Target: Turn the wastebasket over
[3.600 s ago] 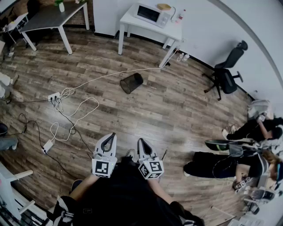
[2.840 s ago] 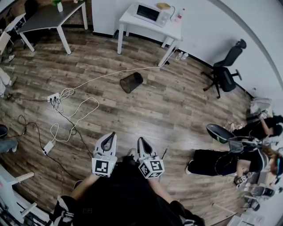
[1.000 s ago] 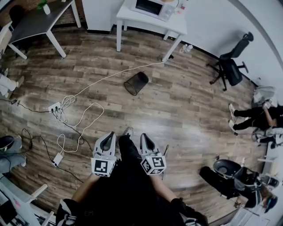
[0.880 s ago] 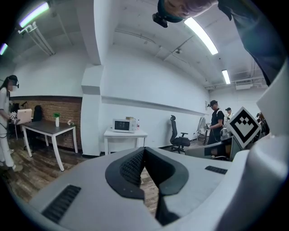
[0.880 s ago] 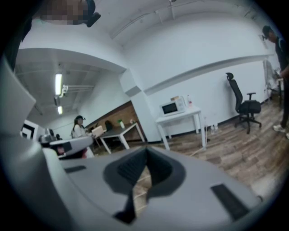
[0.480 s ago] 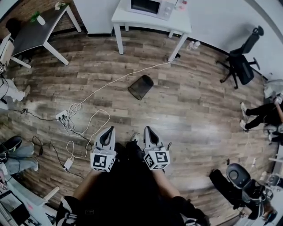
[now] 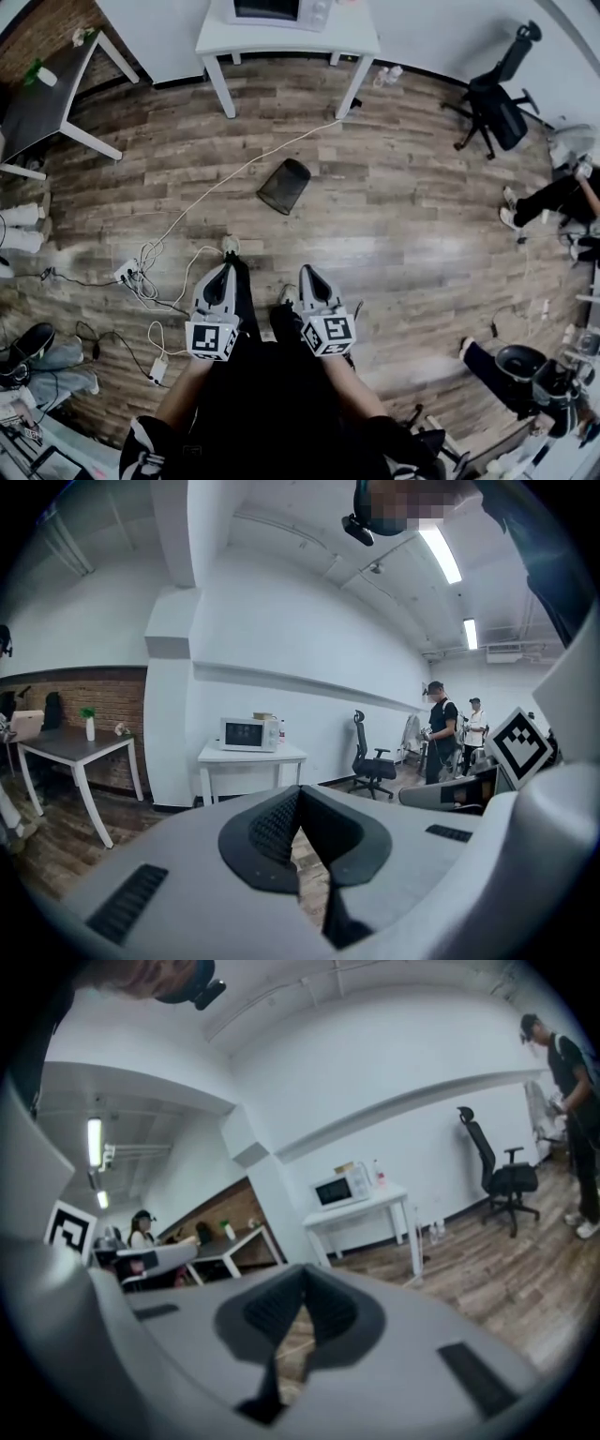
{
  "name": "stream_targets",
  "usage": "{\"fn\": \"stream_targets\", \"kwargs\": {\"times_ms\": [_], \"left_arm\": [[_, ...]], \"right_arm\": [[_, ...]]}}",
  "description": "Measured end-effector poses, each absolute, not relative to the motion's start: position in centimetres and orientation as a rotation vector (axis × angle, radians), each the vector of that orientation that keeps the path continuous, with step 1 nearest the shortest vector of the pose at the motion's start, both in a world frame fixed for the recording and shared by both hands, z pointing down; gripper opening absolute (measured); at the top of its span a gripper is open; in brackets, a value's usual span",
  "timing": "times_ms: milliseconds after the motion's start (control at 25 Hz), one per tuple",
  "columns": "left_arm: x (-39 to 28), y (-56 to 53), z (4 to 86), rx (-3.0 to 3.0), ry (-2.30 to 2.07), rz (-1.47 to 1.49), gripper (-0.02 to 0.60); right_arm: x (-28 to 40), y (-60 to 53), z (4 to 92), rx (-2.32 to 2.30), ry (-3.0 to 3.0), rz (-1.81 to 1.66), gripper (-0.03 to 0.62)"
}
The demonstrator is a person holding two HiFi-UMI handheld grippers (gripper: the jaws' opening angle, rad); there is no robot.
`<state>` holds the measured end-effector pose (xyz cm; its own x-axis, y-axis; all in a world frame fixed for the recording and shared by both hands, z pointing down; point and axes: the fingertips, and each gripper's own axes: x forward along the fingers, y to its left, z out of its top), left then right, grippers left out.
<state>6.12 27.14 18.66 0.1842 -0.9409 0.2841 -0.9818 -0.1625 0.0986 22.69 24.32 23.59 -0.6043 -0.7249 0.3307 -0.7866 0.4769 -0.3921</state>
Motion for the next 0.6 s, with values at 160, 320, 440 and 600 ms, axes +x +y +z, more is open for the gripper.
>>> {"fn": "stream_targets", "kwargs": {"times_ms": [160,320,440,600], "left_arm": [[4.1,22.4,20.6,2.27,-1.789,0.276,0.034],[2.7,18.1,22.2,2.358,-1.662,0.315,0.034],[0.8,15.1,23.7,2.38,-1.585,0.337,0.034],[-1.1,11.2,26.1,2.421,-1.521,0.391,0.034]], "right_arm": [[21.5,21.2,25.1,1.404,-2.563,0.812,0.032],[19.9,18.2,27.0,1.503,-2.495,0.836,0.032],[18.0,16.0,28.8,1.572,-2.431,0.87,0.032],[16.3,12.9,31.7,1.641,-2.357,0.899,0.032]]}}
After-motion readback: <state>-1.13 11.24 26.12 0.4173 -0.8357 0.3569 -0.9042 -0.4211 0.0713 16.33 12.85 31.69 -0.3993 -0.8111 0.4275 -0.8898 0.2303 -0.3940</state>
